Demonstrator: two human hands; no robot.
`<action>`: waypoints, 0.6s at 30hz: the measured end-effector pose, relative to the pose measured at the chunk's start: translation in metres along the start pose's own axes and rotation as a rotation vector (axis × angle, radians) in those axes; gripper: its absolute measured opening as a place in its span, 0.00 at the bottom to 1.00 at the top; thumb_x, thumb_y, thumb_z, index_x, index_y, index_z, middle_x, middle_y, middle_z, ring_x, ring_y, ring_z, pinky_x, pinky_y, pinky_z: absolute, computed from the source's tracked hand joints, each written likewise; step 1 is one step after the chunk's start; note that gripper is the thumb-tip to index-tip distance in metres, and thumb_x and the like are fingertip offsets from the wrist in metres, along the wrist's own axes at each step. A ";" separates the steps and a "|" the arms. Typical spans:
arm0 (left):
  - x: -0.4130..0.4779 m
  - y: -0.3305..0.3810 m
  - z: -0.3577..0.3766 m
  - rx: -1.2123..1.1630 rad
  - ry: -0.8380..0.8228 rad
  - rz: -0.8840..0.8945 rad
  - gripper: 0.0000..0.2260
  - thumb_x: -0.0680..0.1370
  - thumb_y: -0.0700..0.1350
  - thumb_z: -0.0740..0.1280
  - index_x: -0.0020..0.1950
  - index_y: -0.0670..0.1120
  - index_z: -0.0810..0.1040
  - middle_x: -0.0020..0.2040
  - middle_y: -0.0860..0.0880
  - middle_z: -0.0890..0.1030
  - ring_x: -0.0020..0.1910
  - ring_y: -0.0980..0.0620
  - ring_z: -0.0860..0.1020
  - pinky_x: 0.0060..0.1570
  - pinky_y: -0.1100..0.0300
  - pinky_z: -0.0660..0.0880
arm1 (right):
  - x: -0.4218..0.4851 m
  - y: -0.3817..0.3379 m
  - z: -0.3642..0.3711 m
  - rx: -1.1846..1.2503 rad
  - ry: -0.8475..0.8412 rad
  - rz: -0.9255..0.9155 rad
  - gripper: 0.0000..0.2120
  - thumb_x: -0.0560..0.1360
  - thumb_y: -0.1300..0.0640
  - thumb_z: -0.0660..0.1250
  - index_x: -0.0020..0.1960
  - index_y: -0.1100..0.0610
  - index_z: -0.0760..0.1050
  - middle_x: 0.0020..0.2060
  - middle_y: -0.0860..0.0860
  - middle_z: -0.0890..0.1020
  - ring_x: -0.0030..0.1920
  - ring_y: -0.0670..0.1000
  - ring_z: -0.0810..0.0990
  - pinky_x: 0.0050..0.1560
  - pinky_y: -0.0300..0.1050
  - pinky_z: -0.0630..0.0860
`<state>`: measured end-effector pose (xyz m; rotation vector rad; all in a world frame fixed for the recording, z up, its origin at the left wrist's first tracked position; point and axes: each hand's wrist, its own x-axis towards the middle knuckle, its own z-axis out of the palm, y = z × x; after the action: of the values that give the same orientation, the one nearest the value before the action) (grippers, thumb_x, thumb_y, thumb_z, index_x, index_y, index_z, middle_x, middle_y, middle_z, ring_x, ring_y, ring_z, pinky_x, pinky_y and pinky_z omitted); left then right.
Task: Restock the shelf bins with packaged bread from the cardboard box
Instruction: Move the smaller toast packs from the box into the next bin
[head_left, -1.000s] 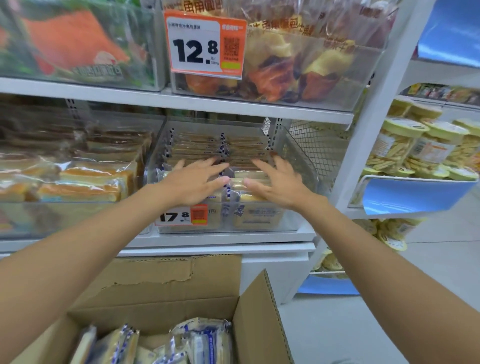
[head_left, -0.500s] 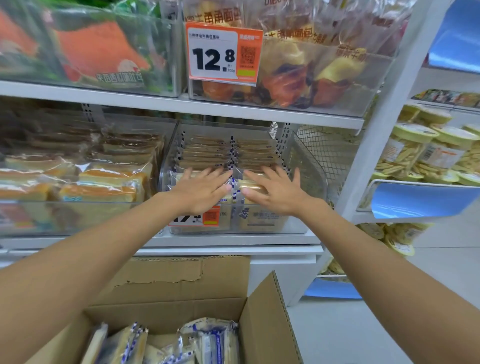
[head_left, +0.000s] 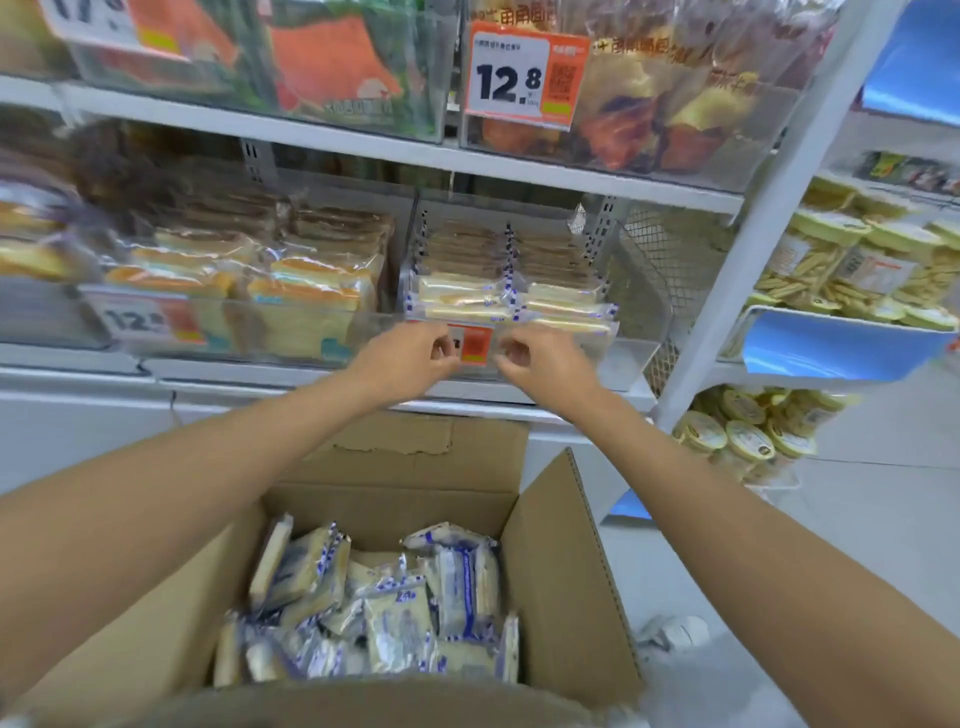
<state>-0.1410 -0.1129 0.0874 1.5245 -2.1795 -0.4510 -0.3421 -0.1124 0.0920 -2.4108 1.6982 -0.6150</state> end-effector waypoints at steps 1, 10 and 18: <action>-0.015 -0.012 0.006 -0.012 -0.056 -0.040 0.06 0.78 0.48 0.66 0.47 0.47 0.78 0.41 0.51 0.80 0.42 0.50 0.78 0.43 0.54 0.74 | -0.010 -0.006 0.012 0.018 -0.055 0.003 0.09 0.77 0.53 0.66 0.55 0.56 0.79 0.42 0.48 0.79 0.44 0.50 0.77 0.46 0.50 0.77; -0.133 -0.150 0.086 -0.077 -0.353 -0.382 0.05 0.78 0.47 0.67 0.48 0.47 0.80 0.41 0.52 0.80 0.41 0.53 0.77 0.43 0.60 0.72 | -0.076 -0.010 0.175 0.145 -0.629 0.111 0.13 0.77 0.51 0.67 0.59 0.54 0.79 0.51 0.49 0.82 0.50 0.48 0.79 0.54 0.45 0.76; -0.172 -0.208 0.135 -0.326 -0.375 -0.589 0.05 0.77 0.44 0.67 0.42 0.52 0.78 0.37 0.55 0.77 0.34 0.57 0.74 0.37 0.63 0.70 | -0.108 0.004 0.298 0.136 -0.979 0.126 0.23 0.80 0.53 0.63 0.74 0.55 0.66 0.69 0.54 0.72 0.68 0.54 0.70 0.64 0.46 0.69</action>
<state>0.0047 -0.0194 -0.1598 1.9863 -1.7325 -1.3018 -0.2574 -0.0515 -0.2067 -1.9332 1.2711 0.4159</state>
